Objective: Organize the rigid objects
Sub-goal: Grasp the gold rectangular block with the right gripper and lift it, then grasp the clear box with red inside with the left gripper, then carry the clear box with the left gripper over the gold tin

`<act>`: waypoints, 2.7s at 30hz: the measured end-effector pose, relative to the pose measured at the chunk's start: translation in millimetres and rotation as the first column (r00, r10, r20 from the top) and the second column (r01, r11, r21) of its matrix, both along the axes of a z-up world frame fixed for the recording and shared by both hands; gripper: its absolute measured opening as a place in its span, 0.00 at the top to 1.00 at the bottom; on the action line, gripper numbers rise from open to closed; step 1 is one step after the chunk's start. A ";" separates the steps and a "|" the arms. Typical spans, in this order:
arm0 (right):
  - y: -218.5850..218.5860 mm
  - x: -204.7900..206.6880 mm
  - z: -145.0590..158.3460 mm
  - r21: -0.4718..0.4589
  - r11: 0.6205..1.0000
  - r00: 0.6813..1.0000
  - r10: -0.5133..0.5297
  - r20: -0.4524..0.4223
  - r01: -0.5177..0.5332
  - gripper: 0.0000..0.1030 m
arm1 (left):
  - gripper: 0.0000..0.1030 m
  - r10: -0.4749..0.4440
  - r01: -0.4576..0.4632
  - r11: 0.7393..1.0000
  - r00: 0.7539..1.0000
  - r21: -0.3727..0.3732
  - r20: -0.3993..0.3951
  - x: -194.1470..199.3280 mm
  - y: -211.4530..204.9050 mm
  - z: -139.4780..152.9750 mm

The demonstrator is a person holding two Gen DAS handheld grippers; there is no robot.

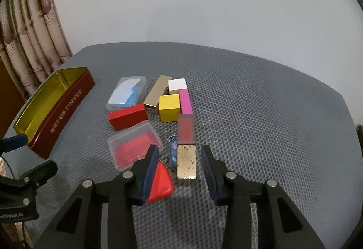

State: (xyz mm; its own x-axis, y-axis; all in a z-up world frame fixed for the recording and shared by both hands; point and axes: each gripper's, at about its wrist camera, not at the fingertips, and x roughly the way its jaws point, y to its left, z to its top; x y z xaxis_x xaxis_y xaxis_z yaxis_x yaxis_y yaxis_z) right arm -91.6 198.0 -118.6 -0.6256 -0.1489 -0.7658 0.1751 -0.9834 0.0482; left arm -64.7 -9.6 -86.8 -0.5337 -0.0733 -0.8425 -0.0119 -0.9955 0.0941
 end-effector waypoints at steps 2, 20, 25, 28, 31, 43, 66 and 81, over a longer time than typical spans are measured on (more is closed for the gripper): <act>1.7 -4.8 -5.3 0.004 1.000 1.000 -0.004 0.005 0.004 0.63 | 0.11 -0.004 0.004 1.000 1.000 -0.006 0.008 -4.1 2.0 -4.0; 18.7 -22.9 -32.4 -0.016 0.999 0.999 -0.047 -0.014 0.046 0.80 | 0.11 -0.194 0.194 0.981 0.981 0.008 0.019 -42.9 35.8 -21.7; 47.5 -23.1 -38.7 0.007 0.992 0.992 -0.128 -0.012 0.128 0.80 | 0.11 -0.315 0.313 0.949 0.948 0.044 0.040 -57.4 49.3 -26.1; 59.1 -19.7 -44.8 0.016 0.987 0.987 -0.162 -0.002 0.162 0.80 | 0.11 -0.367 0.360 0.929 0.927 0.085 0.080 -69.2 56.7 -32.1; 67.5 -19.0 -51.7 0.017 0.983 0.983 -0.182 0.009 0.182 0.80 | 0.11 -0.390 0.380 0.920 0.912 0.098 0.123 -76.7 64.8 -40.3; 58.0 -30.7 -63.8 -0.009 0.981 0.981 -0.195 0.000 0.195 0.80 | 0.11 -0.366 0.359 0.930 0.916 0.073 0.165 -107.3 83.8 -64.5; 38.8 -39.3 -74.7 0.034 0.980 0.981 -0.196 0.000 0.196 0.80 | 0.39 -0.334 0.320 0.940 0.934 0.120 0.124 -90.3 77.7 -45.7; 48.6 -25.4 -71.2 0.038 0.980 0.981 -0.196 -0.003 0.196 0.80 | 0.39 -0.329 0.308 0.934 0.939 0.180 0.101 -86.5 80.9 -19.2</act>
